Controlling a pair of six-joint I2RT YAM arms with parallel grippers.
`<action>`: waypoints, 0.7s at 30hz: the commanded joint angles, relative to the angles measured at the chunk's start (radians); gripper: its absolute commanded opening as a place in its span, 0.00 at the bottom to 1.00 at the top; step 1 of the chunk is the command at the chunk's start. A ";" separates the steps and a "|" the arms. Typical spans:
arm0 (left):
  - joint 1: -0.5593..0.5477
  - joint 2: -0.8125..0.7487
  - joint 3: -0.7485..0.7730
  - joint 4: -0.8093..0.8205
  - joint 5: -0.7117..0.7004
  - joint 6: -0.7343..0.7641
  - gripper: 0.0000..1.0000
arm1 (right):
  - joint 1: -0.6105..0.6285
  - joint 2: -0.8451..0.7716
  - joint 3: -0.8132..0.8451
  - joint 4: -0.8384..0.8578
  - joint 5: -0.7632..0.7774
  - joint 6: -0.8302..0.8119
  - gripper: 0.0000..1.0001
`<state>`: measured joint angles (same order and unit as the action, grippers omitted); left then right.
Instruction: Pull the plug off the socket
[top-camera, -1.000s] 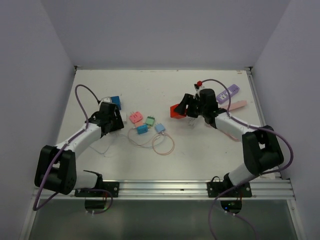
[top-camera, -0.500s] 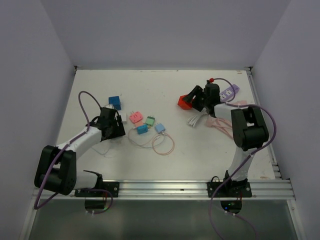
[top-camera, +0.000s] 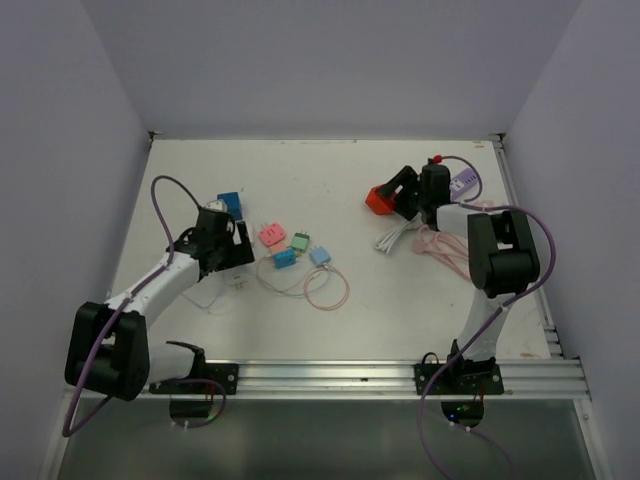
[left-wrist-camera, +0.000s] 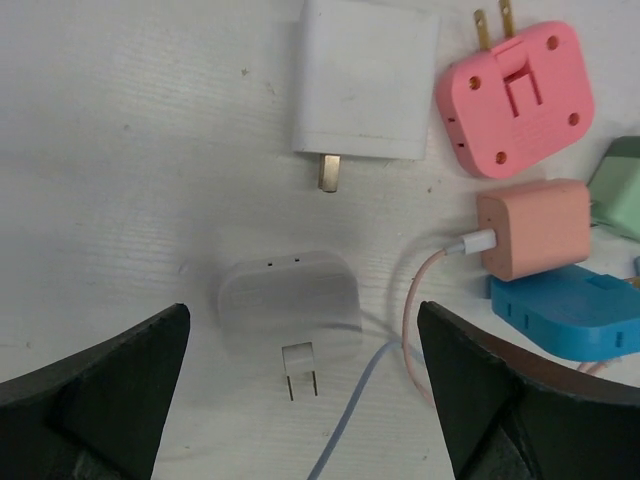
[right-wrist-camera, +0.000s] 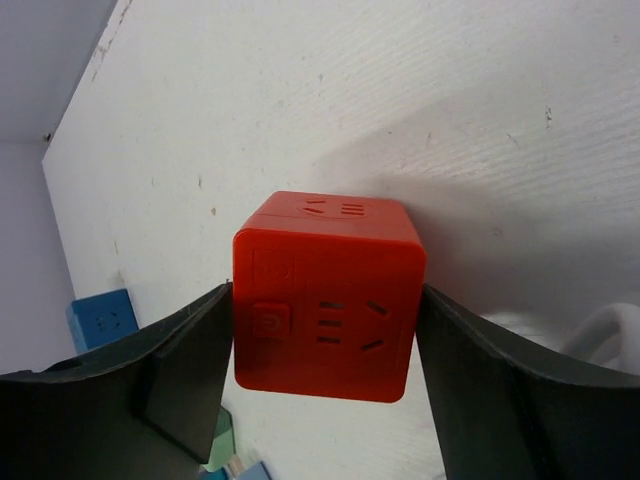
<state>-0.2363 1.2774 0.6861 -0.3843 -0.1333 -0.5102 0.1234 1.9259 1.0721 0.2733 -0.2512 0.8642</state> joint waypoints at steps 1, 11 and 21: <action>0.006 -0.068 0.082 -0.018 0.001 0.030 1.00 | -0.004 -0.021 0.063 -0.095 0.050 -0.066 0.76; 0.006 -0.173 0.204 -0.094 -0.035 0.104 1.00 | -0.004 -0.126 0.150 -0.356 0.225 -0.209 0.91; 0.003 -0.305 0.198 -0.168 -0.046 0.137 1.00 | -0.002 -0.215 0.177 -0.477 0.300 -0.281 0.89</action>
<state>-0.2363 1.0050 0.8642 -0.5072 -0.1627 -0.4042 0.1234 1.7844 1.2243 -0.1432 -0.0078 0.6334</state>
